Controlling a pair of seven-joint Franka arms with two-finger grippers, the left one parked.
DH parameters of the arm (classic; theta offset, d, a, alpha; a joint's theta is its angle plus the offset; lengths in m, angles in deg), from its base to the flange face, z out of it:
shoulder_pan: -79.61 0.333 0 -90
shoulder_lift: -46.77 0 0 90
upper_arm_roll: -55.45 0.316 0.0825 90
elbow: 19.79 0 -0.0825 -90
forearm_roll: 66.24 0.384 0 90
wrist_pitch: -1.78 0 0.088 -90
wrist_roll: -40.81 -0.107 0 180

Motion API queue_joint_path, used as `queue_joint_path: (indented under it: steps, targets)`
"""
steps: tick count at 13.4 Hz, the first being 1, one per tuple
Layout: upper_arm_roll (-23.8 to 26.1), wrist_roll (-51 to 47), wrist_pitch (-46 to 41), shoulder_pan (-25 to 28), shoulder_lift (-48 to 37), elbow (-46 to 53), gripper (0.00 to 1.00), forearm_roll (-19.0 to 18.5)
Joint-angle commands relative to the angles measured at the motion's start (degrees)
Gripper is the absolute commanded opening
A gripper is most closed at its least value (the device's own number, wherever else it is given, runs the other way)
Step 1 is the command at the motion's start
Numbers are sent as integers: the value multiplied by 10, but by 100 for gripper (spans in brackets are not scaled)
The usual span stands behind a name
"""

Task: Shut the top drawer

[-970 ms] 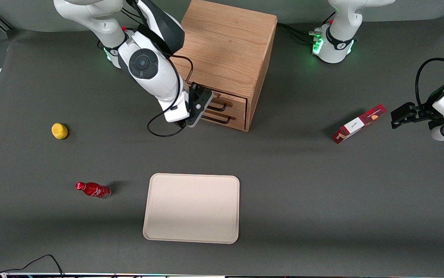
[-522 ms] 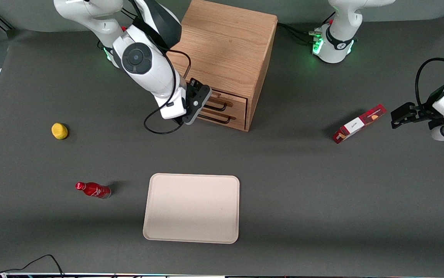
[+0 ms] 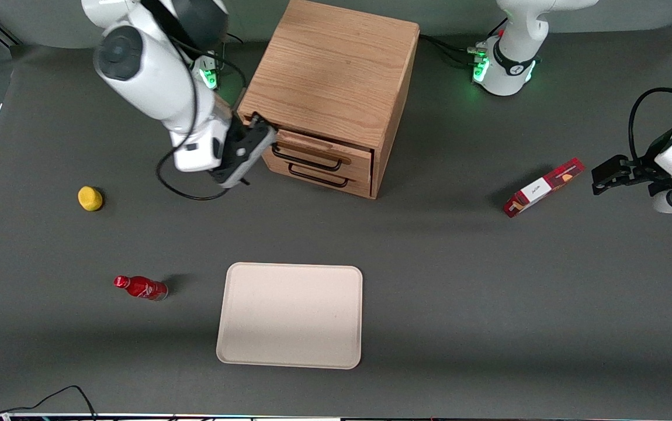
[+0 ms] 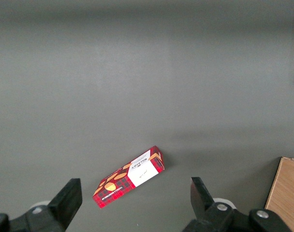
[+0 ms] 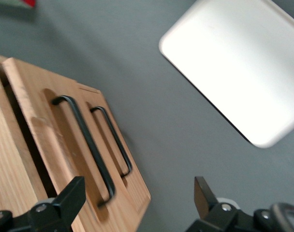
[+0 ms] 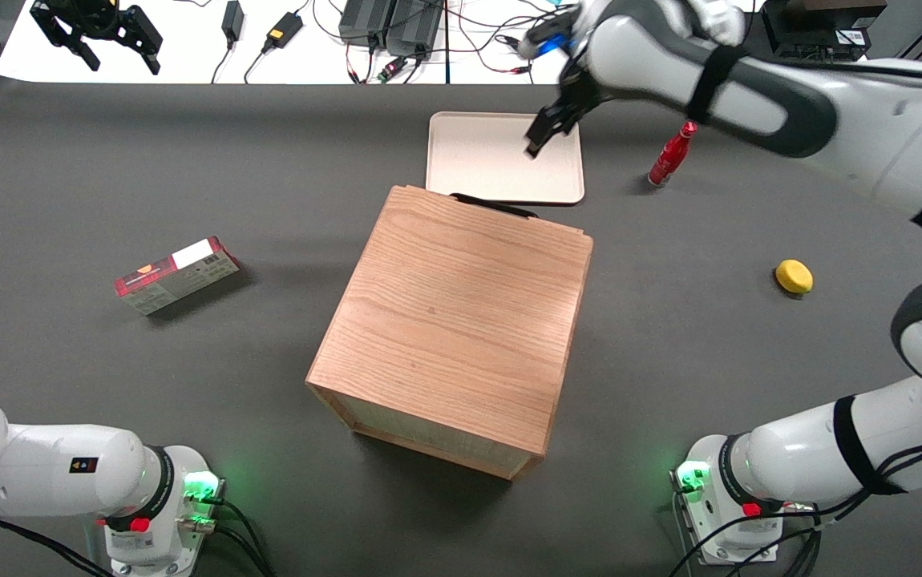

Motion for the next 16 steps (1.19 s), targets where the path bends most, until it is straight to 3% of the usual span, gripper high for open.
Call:
queue_joint_path:
  steps: [1,4,7,9,16]
  targets:
    - [-35,-30,-26,-36,-56,-5,100,1]
    - [-109,-30,-83,-66,-82,-6,100,-3]
    - [-172,-57,-139,-69,-102,5,100,-48]
    - [-171,-94,-160,-87,-97,47,100,-110]
    - [-167,-152,-163,-100,-66,84,100,-113]
